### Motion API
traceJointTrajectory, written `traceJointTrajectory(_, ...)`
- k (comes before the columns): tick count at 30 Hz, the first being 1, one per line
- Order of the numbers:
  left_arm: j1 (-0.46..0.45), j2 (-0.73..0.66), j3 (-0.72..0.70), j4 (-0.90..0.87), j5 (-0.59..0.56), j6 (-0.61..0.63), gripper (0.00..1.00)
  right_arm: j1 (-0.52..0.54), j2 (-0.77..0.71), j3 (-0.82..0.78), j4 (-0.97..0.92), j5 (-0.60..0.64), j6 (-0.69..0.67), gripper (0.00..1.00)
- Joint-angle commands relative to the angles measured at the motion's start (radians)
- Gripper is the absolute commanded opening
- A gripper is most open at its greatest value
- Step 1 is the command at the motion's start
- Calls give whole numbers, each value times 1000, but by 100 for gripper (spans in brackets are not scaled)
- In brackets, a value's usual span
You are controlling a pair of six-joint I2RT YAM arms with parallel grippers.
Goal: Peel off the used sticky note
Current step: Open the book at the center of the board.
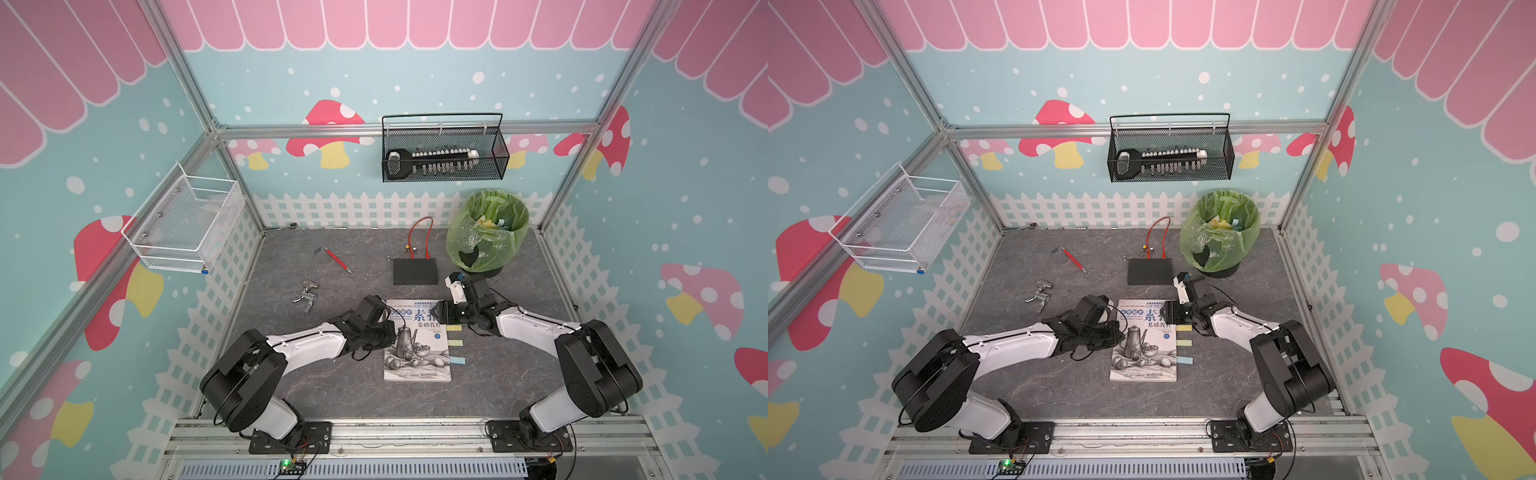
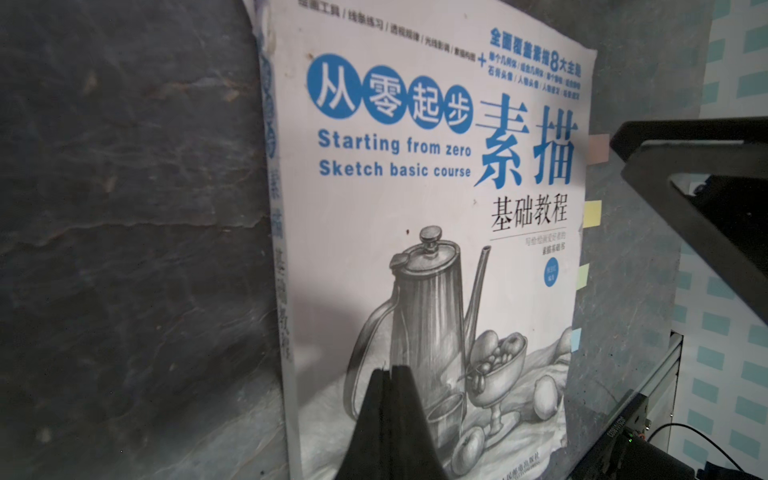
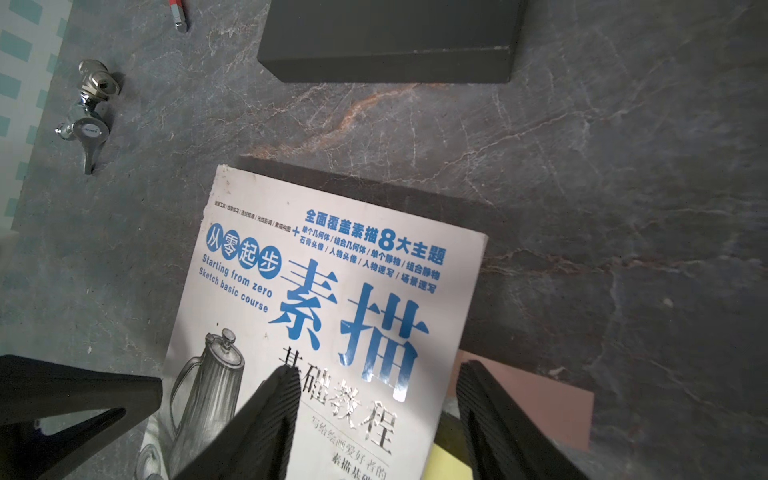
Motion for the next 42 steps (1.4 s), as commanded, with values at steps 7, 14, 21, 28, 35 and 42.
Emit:
traceJointTrajectory(7, -6, 39, -14, -21, -41, -1, 0, 4, 15, -12, 0, 35, 10, 66)
traceJointTrajectory(14, -6, 57, -22, -21, -61, 2, 0, 9, 45, -6, 22, 27, 14, 66)
traceJointTrajectory(21, -8, 92, -23, -21, -63, 3, 0, 20, 61, -7, 32, 17, 18, 65)
traceJointTrajectory(28, -8, 112, -19, -20, -68, 5, 0, 38, 63, 5, 28, 15, 18, 65)
traceJointTrajectory(35, -7, 123, -21, -21, -68, 9, 0, 52, 83, 9, 33, 14, 21, 65)
traceJointTrajectory(42, -10, 144, -20, -15, -73, 12, 0, 65, 71, 12, 47, -9, 29, 65)
